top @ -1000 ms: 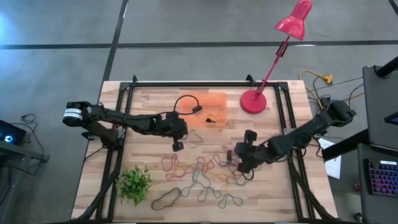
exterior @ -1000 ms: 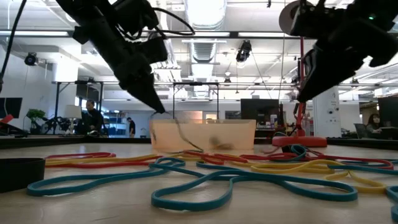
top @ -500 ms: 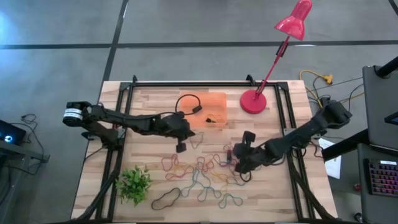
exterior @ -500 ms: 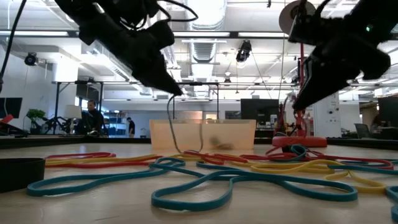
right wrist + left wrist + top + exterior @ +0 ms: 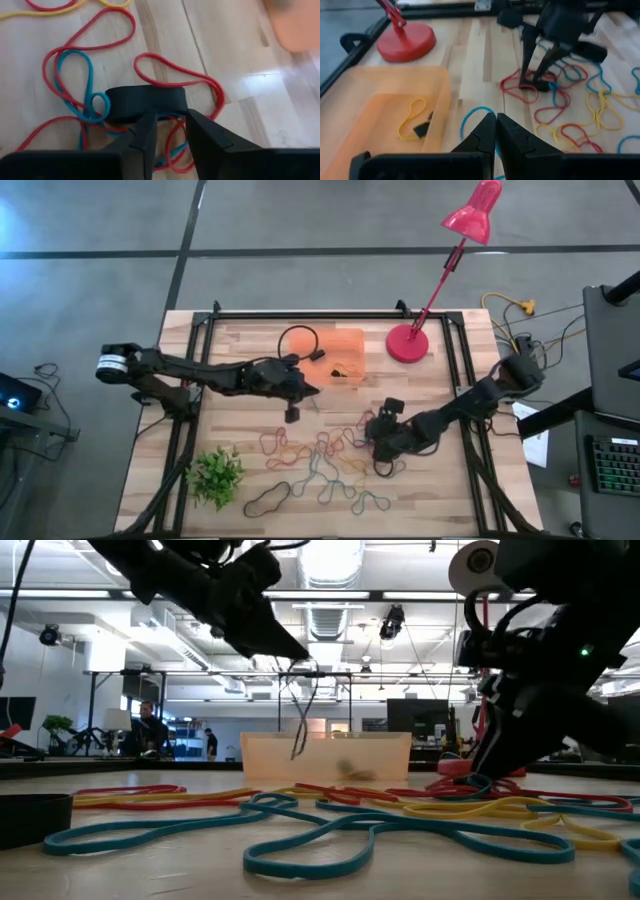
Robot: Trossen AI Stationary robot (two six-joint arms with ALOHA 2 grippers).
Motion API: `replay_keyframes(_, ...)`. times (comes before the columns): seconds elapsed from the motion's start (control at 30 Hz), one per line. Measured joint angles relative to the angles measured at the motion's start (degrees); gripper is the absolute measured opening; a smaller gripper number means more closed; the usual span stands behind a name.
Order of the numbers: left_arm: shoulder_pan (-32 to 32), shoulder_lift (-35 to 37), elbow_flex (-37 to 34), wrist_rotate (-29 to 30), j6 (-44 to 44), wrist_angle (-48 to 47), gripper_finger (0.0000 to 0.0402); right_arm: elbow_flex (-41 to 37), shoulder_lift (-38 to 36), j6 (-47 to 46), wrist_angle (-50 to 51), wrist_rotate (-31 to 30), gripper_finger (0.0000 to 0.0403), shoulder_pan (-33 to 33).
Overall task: Pick and place rubber bands into bin
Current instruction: Put the blue rubber band into the orange bin
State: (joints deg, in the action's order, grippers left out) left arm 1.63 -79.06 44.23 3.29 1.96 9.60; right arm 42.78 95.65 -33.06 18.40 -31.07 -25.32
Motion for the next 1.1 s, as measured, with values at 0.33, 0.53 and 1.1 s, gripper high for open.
replay_keyframes(0.33,0.0,4.9,0.0,0.0,2.3,1.0,0.0,-0.4,-0.1,-0.8,-0.3,-0.2,0.0111,0.2)
replay_keyframes(0.53,0.4,8.9,-0.3,5.9,9.9,1.3,0.0,-0.6,-0.6,-0.2,-0.3,-0.3,0.0108,0.2)
replay_keyframes(1.1,18.5,1.9,-0.7,8.7,11.7,6.9,0.0,-0.5,-0.7,0.2,-0.9,-0.6,0.0103,0.2)
